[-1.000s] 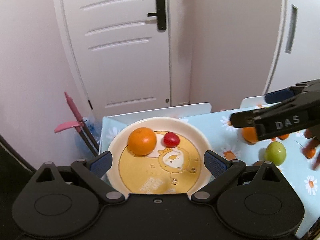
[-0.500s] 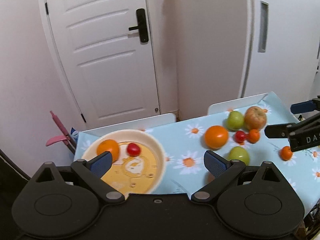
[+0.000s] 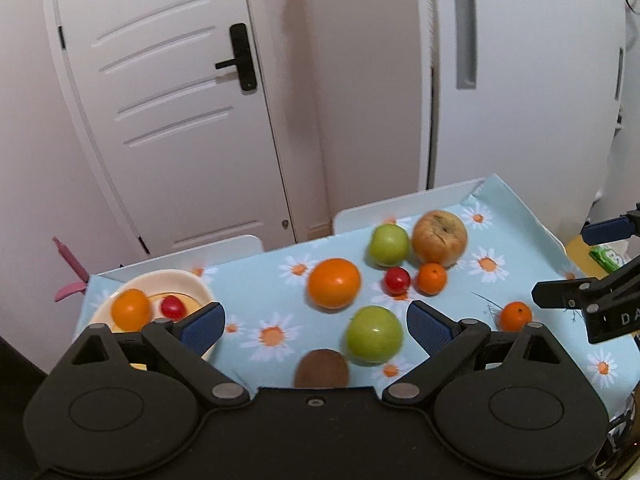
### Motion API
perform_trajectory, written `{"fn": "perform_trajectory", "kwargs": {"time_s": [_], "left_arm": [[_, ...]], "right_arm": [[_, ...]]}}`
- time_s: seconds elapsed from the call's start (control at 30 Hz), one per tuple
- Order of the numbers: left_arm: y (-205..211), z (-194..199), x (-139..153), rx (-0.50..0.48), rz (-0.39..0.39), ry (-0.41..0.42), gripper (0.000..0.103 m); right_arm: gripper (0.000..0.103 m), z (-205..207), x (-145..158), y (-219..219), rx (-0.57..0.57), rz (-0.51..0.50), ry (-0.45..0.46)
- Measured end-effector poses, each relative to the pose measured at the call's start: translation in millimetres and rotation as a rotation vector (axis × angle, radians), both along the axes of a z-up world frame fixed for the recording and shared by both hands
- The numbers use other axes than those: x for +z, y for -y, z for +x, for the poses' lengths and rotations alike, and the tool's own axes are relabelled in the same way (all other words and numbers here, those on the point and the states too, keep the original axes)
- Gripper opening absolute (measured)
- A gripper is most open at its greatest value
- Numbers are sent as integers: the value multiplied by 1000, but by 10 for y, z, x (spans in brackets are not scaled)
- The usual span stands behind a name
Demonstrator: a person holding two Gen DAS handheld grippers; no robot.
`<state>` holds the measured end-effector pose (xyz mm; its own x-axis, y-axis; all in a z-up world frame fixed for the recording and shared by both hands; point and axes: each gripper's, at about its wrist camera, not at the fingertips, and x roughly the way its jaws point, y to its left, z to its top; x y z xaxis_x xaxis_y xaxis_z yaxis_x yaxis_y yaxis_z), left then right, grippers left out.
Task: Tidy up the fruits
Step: 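Move both tools back over the loose fruits on the table, then grasp the green apple with the left tool while the right tool grasps a mandarin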
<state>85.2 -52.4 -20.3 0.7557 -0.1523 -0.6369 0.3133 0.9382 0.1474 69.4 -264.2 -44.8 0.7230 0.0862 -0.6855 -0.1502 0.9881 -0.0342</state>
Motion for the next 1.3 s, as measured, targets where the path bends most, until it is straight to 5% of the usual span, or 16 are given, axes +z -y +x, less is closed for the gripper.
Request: {"fn": "perform_trajectory", "kwargs": {"time_s": [0.23, 0.67, 0.87, 1.3], "left_arm": [[303, 137, -352, -4, 42, -13, 98], [663, 457, -1059, -35, 170, -41, 80], [708, 527, -1172, -41, 193, -52, 63], [735, 369, -1173, -40, 178, -57, 62]], "right_arm": [[103, 61, -332, 191, 49, 13, -25], [103, 168, -840, 336, 57, 69, -82], [92, 176, -892, 360, 51, 84, -92], [77, 227, -963, 343, 56, 71, -108]]}}
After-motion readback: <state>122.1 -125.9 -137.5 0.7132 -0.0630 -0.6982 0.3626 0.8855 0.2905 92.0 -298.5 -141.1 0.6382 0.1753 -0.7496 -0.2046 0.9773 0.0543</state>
